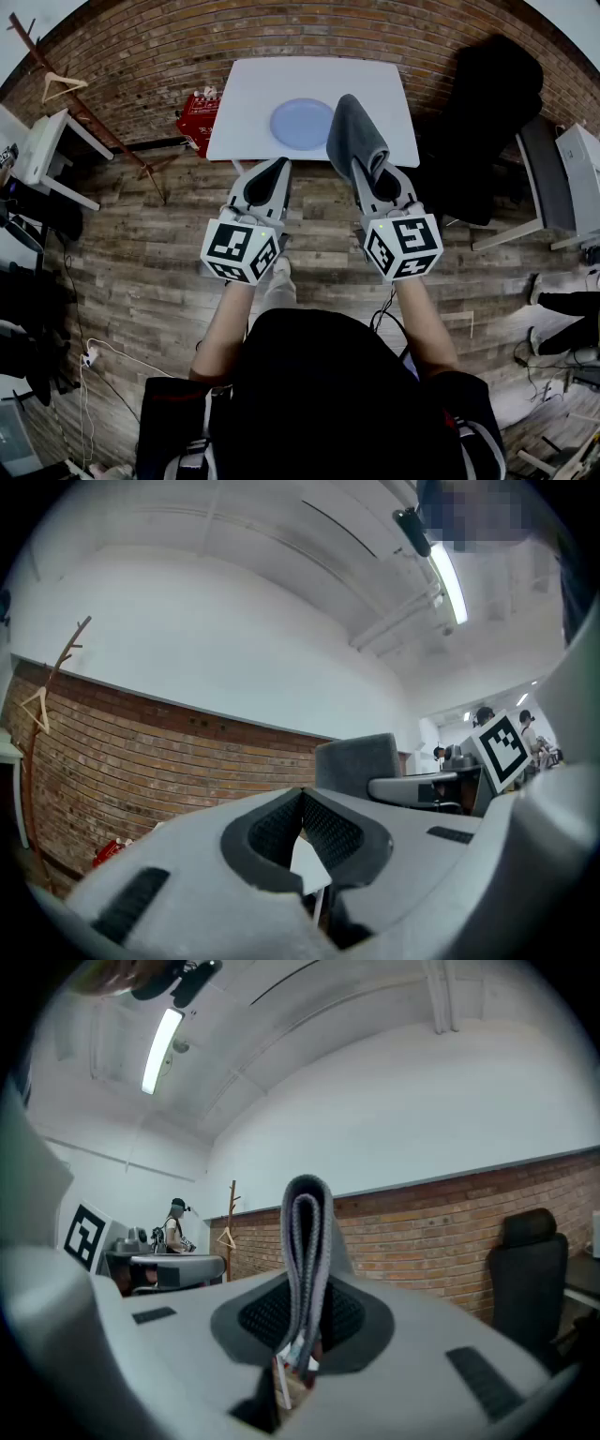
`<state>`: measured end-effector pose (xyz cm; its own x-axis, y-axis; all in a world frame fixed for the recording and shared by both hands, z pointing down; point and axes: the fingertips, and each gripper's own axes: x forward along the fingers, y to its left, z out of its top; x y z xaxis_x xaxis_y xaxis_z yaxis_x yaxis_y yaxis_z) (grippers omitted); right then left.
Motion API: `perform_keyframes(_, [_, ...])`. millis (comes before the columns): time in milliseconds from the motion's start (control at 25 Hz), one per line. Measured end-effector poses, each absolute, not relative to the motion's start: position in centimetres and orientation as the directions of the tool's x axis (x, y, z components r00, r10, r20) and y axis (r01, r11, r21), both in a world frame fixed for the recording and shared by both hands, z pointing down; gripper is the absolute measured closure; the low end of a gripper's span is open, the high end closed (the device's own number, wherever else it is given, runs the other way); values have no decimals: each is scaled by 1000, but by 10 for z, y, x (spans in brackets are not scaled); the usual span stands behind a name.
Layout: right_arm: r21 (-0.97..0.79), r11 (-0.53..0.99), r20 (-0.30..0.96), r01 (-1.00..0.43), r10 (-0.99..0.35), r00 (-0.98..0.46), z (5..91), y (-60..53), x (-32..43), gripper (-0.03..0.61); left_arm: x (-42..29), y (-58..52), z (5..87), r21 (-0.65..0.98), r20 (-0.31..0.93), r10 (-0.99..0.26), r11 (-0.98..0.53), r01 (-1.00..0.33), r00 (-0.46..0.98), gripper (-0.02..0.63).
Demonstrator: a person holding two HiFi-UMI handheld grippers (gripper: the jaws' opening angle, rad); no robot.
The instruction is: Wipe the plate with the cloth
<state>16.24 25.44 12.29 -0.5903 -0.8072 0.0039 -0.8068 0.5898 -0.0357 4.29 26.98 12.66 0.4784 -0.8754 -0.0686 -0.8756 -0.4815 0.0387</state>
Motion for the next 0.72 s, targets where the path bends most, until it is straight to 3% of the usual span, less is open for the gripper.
perform_keyframes(720, [-66,636,24,-769,-769,-639,135,232,142,526,36,242,134,67,-59,-866,-500,-863,497,594])
